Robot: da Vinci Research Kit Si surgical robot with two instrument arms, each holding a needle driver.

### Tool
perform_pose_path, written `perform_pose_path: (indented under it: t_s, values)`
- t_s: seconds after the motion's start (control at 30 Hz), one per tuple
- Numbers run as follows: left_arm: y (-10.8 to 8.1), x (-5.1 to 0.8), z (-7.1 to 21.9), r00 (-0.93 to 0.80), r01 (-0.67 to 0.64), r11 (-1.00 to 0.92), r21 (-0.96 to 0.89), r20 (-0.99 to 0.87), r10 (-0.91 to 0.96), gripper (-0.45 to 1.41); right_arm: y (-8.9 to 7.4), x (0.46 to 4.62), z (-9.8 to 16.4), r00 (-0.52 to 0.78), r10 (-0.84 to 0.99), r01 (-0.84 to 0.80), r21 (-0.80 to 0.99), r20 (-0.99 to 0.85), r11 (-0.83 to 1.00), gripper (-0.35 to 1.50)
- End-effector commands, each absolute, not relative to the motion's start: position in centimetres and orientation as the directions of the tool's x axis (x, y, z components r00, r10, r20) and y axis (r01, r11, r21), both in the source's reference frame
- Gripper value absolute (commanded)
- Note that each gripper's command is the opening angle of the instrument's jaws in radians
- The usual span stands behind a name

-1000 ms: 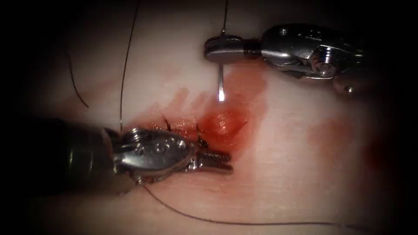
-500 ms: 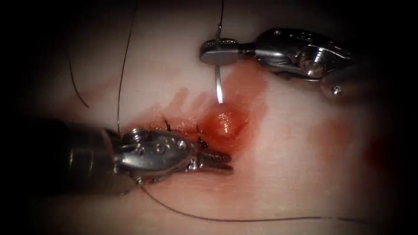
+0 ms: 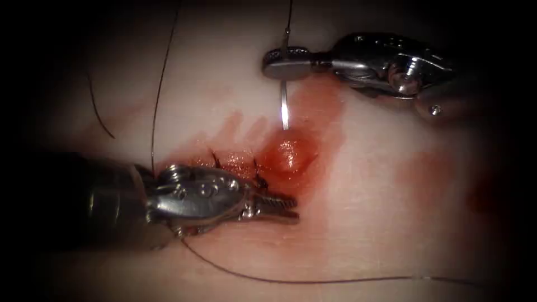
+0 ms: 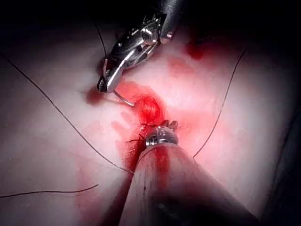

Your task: Wound Closure

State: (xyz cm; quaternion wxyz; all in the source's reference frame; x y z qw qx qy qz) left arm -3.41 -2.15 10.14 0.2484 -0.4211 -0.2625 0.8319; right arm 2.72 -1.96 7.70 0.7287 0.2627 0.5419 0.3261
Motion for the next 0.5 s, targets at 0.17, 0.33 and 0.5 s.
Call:
perform_pose_path:
  t_s: [0.17,0.33,0.5]
  values:
    - [-2.19,-3.47,10.19,-0.522,-0.191,-0.738,-0.647,-0.57,0.635,0.07,-1.96,2.8,7.77,0.194,0.761,-0.198,0.736,-0.618,0.648,-0.35]
    - [-2.19,-3.47,10.19,-0.522,-0.191,-0.738,-0.647,-0.57,0.635,0.05,-1.94,2.81,7.77,0.196,0.762,-0.201,0.735,-0.617,0.647,-0.35]
    - [-2.19,-3.47,10.19,-0.522,-0.191,-0.738,-0.647,-0.57,0.635,0.05,-1.93,2.81,7.78,0.198,0.762,-0.203,0.735,-0.616,0.647,-0.35]
